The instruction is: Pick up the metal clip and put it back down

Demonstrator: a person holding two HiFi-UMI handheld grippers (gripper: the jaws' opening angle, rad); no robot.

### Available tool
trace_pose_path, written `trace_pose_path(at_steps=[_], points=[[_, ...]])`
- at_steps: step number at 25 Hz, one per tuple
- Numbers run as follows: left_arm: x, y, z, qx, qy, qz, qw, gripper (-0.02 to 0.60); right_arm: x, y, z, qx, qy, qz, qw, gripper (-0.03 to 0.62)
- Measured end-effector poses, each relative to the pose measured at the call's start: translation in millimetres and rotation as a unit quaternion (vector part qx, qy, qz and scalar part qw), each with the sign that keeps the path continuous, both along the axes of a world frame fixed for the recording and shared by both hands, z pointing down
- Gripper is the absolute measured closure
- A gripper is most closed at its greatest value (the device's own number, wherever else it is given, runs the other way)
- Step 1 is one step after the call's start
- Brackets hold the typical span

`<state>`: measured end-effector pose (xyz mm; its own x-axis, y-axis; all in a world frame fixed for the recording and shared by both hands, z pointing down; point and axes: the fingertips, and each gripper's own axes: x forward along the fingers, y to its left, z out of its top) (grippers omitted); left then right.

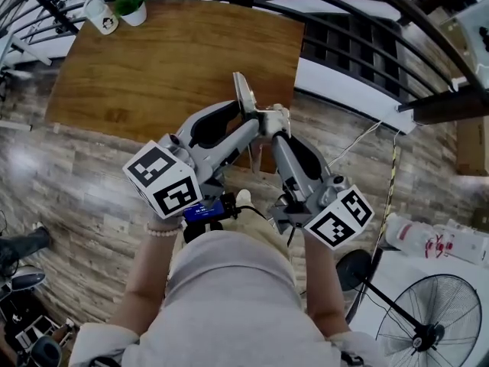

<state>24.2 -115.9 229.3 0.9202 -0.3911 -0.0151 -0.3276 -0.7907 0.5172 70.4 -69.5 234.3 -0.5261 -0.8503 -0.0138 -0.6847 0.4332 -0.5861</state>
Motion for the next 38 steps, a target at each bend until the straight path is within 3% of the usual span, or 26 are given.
trace_pose_path(at_steps=[10,29,38], points=[[2,0,-5,0.006,0.006,0.013,0.9999,0.419,1,2,-5,0.002,0.004,0.01,1.0,0.539],[5,-1,10,-0.003,-0.021,0.016,0.9997,0.419,2,1,10,-0.024,-0.004,0.003,1.0,0.539],[7,-1,36,-0.029,-0.034,0.019,0.9988,0.419,3,0,32,-0.049,-0.001,0.001,0.999,0.539]])
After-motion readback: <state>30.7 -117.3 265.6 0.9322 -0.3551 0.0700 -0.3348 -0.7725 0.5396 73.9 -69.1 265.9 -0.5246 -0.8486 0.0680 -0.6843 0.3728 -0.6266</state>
